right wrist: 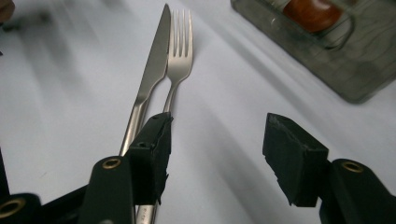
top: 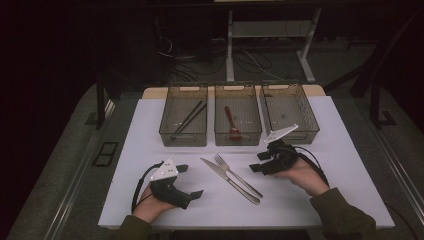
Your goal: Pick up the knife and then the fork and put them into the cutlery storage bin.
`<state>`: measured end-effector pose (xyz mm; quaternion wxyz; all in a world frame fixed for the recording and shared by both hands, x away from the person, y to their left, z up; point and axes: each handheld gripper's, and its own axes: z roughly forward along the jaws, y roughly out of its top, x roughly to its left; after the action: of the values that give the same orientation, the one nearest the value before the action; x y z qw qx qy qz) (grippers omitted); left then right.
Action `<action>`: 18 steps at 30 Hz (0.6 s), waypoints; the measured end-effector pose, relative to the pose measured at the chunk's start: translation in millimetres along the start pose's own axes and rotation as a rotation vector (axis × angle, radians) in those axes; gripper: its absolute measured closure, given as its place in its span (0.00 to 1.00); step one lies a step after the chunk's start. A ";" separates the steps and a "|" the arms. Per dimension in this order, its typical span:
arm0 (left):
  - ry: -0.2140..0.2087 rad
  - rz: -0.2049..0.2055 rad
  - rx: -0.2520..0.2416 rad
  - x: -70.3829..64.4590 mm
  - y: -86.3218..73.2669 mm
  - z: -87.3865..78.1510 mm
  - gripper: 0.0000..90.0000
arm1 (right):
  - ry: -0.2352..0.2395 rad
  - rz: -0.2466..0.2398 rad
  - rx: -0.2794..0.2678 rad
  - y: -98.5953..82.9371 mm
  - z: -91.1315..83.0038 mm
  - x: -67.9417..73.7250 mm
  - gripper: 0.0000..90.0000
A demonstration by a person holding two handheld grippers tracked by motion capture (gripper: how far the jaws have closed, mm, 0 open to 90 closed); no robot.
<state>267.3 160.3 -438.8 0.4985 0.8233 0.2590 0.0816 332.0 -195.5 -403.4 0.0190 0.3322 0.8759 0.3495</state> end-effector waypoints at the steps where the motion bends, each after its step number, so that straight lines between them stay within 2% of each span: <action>1: -0.001 -0.002 -0.002 0.0 0.0 0.2 0.00 | -0.001 0.000 0.007 0.1 1.5 0.4 0.47; 4: -0.002 -0.006 0.000 0.5 0.1 0.9 0.00 | -0.001 0.012 0.033 1.1 6.1 2.0 0.52; 8: -0.001 -0.002 0.006 0.5 0.2 1.6 0.00 | 0.024 0.023 0.070 4.5 11.1 3.8 0.57; 18: 0.000 -0.003 0.011 0.3 -0.2 2.4 0.00 | 0.018 -0.019 0.171 21.1 24.8 16.0 0.68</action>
<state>268.4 158.6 -440.2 0.4939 0.8257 0.2606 0.0794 338.1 -159.8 -405.7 -0.0141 0.3213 0.9057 0.2762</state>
